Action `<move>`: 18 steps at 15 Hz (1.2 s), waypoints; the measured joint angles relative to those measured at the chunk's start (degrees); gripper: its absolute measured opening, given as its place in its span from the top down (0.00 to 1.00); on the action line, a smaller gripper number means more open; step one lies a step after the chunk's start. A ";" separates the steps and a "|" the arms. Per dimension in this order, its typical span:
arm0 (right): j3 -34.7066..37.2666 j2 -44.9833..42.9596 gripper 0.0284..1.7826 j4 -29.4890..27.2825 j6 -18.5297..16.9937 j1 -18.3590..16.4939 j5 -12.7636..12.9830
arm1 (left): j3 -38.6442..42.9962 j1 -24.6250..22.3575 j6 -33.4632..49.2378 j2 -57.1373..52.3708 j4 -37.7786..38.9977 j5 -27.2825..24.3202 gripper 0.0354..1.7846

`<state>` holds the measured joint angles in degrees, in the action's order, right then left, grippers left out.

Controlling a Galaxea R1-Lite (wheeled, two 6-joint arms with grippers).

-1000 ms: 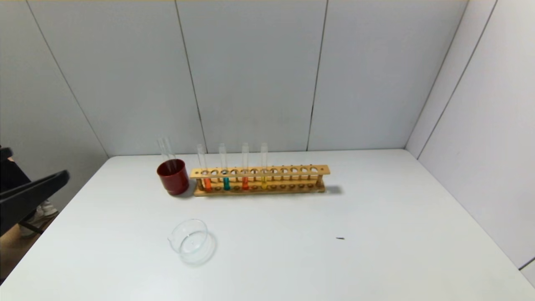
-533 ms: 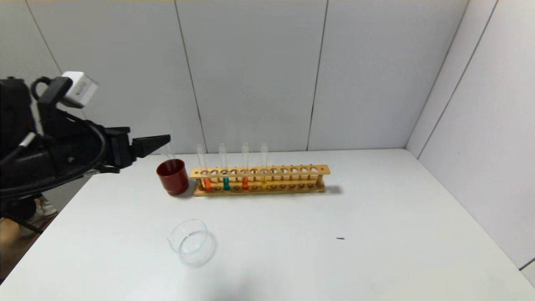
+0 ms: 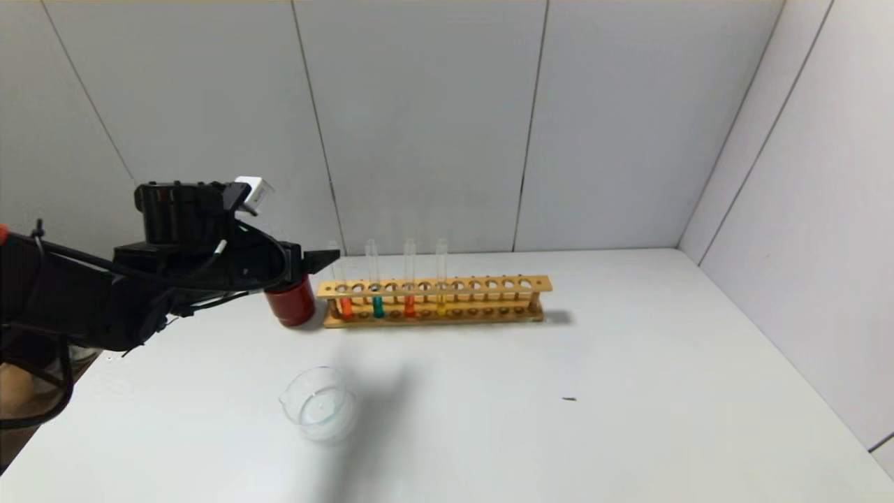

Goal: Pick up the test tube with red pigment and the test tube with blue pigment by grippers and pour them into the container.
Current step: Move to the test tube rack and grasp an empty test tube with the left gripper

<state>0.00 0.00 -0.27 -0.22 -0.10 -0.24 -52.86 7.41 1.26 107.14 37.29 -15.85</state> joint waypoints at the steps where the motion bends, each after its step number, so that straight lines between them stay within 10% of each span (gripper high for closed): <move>1: 0.00 0.00 0.02 0.00 -0.02 0.00 0.00 | -0.80 0.09 0.04 1.60 0.61 0.02 0.02; 12: 0.00 0.00 0.02 0.00 -0.02 0.00 0.02 | -7.89 1.16 -0.11 11.68 0.99 0.06 0.07; 18: 0.00 0.00 0.02 0.02 0.00 0.00 0.00 | -9.68 1.82 -0.13 14.03 1.05 0.09 0.57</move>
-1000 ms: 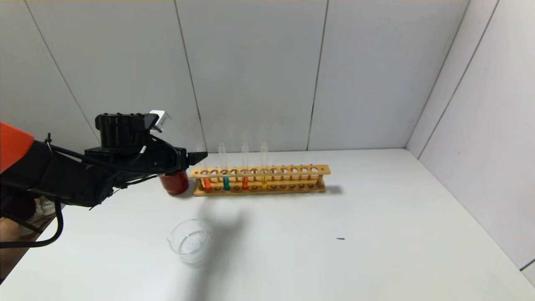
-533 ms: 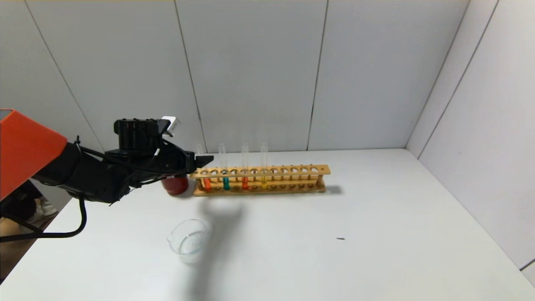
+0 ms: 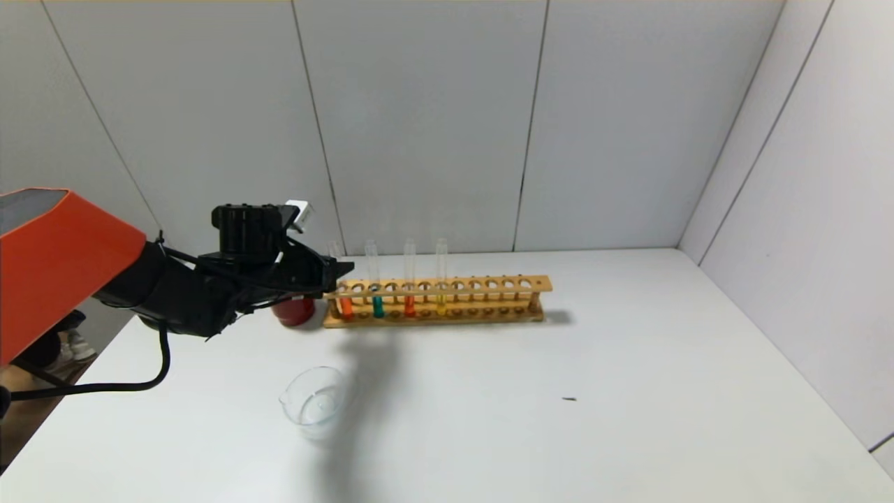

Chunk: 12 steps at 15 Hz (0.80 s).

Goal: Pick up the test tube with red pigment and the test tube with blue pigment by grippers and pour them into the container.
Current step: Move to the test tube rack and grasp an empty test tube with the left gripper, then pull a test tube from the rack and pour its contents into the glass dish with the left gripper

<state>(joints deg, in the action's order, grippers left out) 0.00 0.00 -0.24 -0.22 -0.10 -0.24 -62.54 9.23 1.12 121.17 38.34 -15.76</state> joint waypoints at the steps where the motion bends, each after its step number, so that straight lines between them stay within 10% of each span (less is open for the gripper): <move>1: 0.00 0.00 0.02 -0.02 0.00 0.00 0.00 | -0.05 0.00 -0.02 0.13 0.00 0.00 0.67; 4: 0.00 0.00 0.02 -0.02 -0.02 0.00 0.00 | -0.16 -0.11 -0.16 0.11 0.09 0.11 0.84; 12: 0.00 0.00 0.02 0.00 0.00 0.00 0.00 | -2.95 -0.11 -0.60 -10.84 -5.51 2.15 0.84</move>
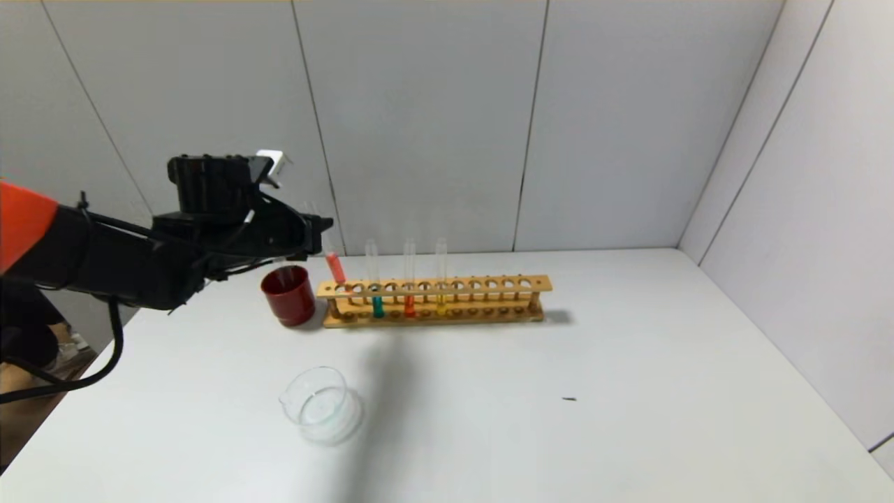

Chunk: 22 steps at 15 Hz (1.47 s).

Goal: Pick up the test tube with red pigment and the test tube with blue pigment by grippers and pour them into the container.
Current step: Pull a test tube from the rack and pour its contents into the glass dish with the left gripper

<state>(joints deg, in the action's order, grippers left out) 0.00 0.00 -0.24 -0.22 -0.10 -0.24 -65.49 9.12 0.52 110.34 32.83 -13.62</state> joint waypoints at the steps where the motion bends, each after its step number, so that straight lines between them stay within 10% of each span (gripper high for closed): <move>1: 0.00 0.00 0.02 -0.02 0.00 0.00 0.00 | -1.49 -0.05 -0.06 -2.79 -2.60 0.06 0.84; 9: 0.00 0.00 0.02 0.00 -0.02 0.00 0.00 | 7.56 -3.50 -11.19 -22.25 -7.14 2.40 0.84; 22: 0.00 0.00 0.02 0.00 0.01 0.00 0.00 | 43.12 -9.83 -41.58 -21.44 36.74 1.85 0.84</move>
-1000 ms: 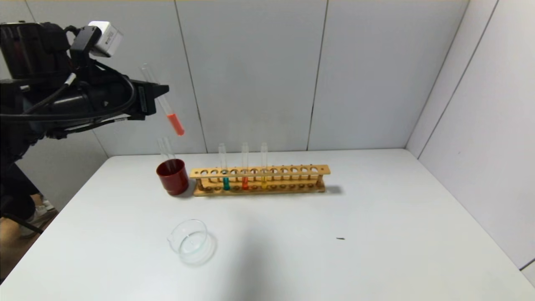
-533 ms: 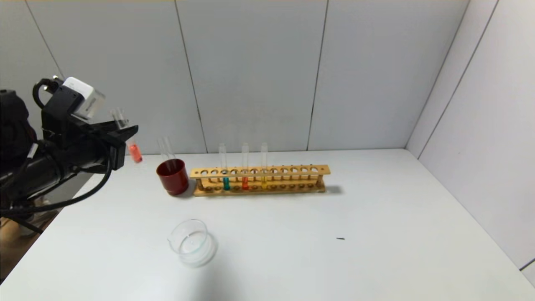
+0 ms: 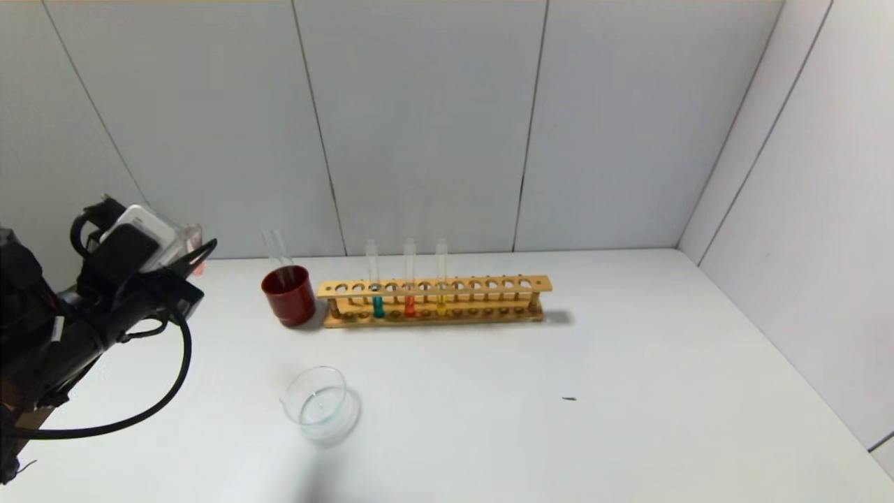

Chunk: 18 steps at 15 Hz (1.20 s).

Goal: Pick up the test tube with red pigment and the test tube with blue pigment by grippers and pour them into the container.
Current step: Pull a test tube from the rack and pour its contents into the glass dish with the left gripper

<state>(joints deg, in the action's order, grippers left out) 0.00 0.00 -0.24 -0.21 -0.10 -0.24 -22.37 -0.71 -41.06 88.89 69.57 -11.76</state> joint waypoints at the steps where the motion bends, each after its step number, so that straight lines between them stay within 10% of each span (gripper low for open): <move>1: 0.00 0.00 0.02 0.00 -0.01 0.00 0.00 | 1.04 0.18 -1.02 0.33 0.38 -2.40 0.84; 18: 0.00 0.00 0.02 -0.02 -0.04 0.00 0.00 | 14.10 2.82 -25.39 13.56 14.99 -10.72 0.84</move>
<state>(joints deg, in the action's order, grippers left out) 0.00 0.00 -0.27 -0.24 -0.10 -0.24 -8.27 2.11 -66.45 102.45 84.57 -22.48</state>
